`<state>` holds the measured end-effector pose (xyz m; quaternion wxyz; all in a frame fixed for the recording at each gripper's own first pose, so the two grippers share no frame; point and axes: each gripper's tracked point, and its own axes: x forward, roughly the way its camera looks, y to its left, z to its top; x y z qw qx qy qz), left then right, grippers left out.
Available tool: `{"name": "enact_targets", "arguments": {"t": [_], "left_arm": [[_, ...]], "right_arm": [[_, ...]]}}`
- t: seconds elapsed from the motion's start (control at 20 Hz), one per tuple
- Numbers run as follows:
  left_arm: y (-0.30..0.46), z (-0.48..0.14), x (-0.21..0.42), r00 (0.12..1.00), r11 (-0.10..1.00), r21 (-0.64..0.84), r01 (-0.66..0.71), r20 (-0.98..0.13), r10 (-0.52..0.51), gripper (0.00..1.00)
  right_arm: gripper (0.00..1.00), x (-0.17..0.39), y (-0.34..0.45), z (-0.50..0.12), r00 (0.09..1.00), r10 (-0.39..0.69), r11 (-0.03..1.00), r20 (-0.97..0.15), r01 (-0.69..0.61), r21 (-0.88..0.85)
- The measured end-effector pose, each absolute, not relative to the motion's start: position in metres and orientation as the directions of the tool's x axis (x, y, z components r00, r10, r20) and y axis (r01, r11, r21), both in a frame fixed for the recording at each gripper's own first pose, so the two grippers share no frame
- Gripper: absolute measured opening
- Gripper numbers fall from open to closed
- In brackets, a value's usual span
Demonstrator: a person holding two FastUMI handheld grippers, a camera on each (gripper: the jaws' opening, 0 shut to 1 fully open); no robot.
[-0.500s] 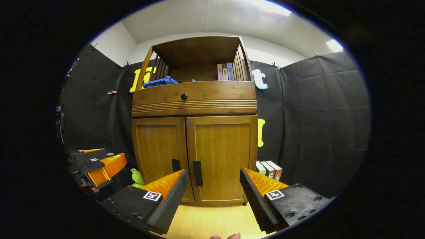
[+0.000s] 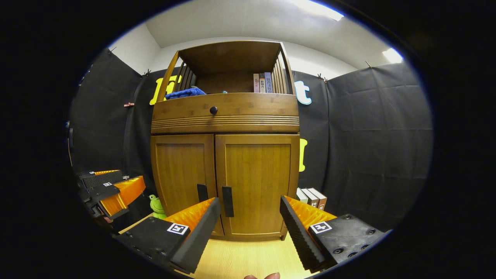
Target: Open the right door of the double-door shoe cabinet with the right hand, and open the left door with the left hand.
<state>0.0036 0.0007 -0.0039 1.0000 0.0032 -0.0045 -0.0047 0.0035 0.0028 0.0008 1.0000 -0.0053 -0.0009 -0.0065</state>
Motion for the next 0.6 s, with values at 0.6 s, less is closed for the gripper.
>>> {"name": "enact_targets", "arguments": {"t": [0.6], "left_arm": [[0.0063, -0.0002, 0.0108, 1.000, 1.000, 0.006, 0.013, 0.012, -0.013, 0.95]], "right_arm": [[0.97, 0.0093, 0.0119, -0.0018, 1.000, -0.011, 1.000, 0.002, 0.011, -0.001]]}}
